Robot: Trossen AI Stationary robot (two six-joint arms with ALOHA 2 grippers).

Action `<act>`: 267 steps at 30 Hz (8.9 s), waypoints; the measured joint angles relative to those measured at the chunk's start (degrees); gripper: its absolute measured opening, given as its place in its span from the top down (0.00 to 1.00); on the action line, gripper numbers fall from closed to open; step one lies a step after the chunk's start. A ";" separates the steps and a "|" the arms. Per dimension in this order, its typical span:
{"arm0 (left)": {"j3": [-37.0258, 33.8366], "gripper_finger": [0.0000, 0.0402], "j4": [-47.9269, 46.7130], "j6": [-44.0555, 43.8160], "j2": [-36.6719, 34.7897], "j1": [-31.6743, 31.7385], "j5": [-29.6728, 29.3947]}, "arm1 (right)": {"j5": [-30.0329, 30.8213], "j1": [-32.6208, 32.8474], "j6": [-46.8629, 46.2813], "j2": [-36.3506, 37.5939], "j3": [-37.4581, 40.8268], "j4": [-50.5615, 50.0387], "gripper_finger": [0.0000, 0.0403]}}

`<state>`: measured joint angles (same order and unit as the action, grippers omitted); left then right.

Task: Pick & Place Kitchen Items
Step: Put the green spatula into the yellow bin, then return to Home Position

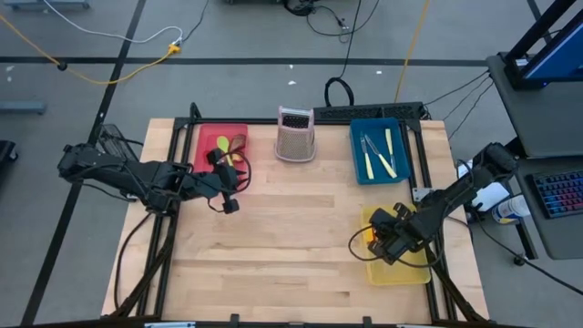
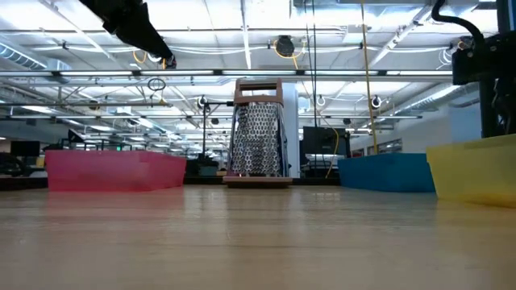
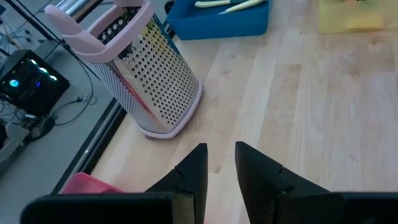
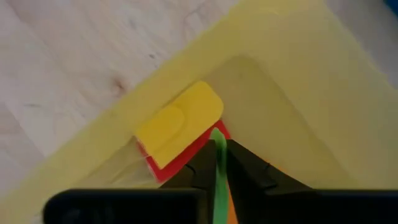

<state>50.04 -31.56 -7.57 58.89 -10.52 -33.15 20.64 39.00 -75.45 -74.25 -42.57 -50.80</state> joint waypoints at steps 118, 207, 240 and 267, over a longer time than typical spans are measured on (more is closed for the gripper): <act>-49.40 0.78 35.88 17.79 -58.53 9.01 19.61 | -17.77 -35.43 76.12 74.06 40.72 54.83 0.82; -49.33 0.78 35.83 17.81 -58.53 8.98 19.58 | -17.75 -35.42 76.14 74.06 40.87 54.85 0.82; -49.33 0.78 35.84 17.81 -58.53 8.98 19.56 | -17.75 -35.42 76.14 74.05 40.87 54.86 0.82; -49.33 0.78 35.84 17.81 -58.53 8.98 19.57 | -17.75 -35.43 76.14 74.04 40.87 54.86 0.82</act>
<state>0.71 4.28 10.24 0.36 -1.54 -13.58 2.90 3.57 0.69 -0.21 -1.69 4.06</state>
